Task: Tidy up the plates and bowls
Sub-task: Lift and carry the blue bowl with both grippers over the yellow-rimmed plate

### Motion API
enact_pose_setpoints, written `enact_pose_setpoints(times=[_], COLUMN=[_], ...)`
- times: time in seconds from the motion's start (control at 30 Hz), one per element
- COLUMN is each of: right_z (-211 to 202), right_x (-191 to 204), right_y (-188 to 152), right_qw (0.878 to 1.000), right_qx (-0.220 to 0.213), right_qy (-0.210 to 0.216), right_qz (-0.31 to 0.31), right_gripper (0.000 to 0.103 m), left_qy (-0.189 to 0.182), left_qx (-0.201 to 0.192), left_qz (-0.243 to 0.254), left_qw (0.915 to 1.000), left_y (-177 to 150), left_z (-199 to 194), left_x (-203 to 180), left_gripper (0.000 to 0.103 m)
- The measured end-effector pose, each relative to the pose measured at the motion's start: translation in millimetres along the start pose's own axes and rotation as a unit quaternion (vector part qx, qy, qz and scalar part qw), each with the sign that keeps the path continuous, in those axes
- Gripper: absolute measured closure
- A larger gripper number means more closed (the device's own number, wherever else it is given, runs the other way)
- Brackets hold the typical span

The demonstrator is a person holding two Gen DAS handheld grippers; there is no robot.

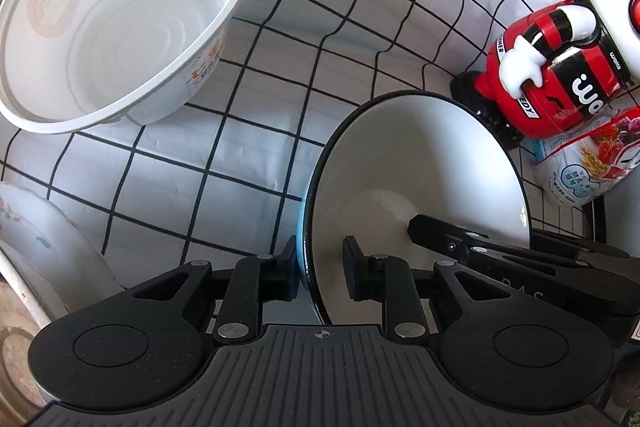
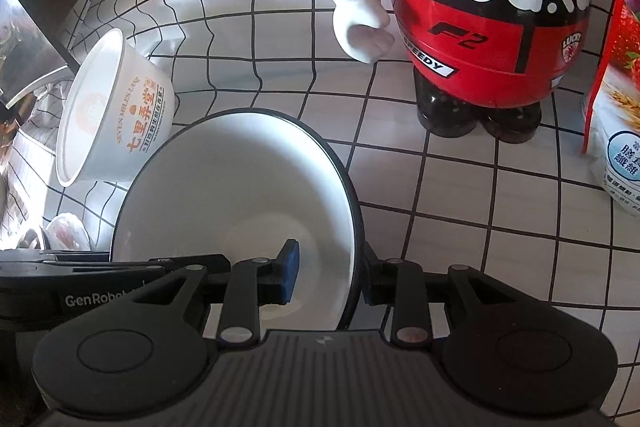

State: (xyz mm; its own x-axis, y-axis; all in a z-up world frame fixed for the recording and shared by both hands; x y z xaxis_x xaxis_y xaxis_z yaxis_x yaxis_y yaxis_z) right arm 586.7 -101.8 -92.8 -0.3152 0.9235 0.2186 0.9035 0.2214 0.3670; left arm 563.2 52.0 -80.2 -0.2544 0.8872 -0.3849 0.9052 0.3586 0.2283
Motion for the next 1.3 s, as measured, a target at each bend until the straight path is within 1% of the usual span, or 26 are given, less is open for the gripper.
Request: enact_pose_setpoints(times=[0.3, 0.37, 0.4, 0.5, 0.6, 0.7, 0.83, 0.97, 1.3], right_z=[1.1, 1.3, 1.3, 3.0, 4.0, 4.9, 6.1, 6.3, 5.9], right_x=[4.2, 2.8, 2.3, 0.8, 2.7, 6.2, 8.7, 6.3, 7.5], right_y=[0.8, 3.9, 5.5, 8.5, 9.8, 10.8, 9.0, 8.7, 8.0], right_qw=[1.0, 0.999, 0.999, 0.999, 0.999, 0.998, 0.998, 0.999, 0.999], right_qx=[-0.007, -0.017, -0.02, -0.016, -0.018, -0.022, -0.02, -0.015, -0.016], right_qy=[-0.012, -0.033, -0.037, -0.032, -0.036, -0.038, -0.032, -0.02, -0.019], right_qz=[-0.017, -0.022, -0.025, -0.024, -0.034, -0.044, -0.049, -0.04, -0.04], right_gripper=[0.071, 0.071, 0.071, 0.071, 0.071, 0.071, 0.072, 0.072, 0.072], left_qy=[-0.005, -0.013, -0.019, -0.036, -0.034, -0.025, -0.016, -0.017, -0.019], left_qx=[-0.004, -0.001, 0.001, 0.004, 0.003, -0.001, -0.008, -0.008, -0.008], left_qz=[-0.008, -0.023, -0.032, -0.053, -0.05, -0.036, -0.018, -0.018, -0.019], left_qw=[0.9999, 0.9997, 0.9993, 0.9979, 0.9982, 0.9991, 0.9997, 0.9997, 0.9996], left_y=[-3.7, -3.0, -2.2, -1.1, -1.0, -2.7, -4.5, -4.3, -4.3], left_z=[-2.7, -3.3, -3.7, -4.3, -5.3, -6.5, -6.7, -5.9, -4.8], left_x=[6.9, 11.4, 14.1, 20.6, 19.3, 15.5, 9.1, 9.0, 10.1], left_gripper=[0.082, 0.084, 0.084, 0.085, 0.085, 0.085, 0.084, 0.084, 0.085])
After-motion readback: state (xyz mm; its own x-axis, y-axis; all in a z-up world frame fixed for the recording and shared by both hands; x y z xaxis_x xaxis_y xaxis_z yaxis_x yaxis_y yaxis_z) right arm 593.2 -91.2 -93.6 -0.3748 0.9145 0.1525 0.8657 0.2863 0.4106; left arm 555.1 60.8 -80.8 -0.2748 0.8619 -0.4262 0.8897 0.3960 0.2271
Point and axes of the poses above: each gripper's, at about its wrist camera, not at the fingertips, and z roughly the way its jaws point, x to its left, y to its top, the point moved 6 cm from there along z, roughly the way its jaws point, and after that the axes turned 3 degrees about -y, right-handed, at the moved point
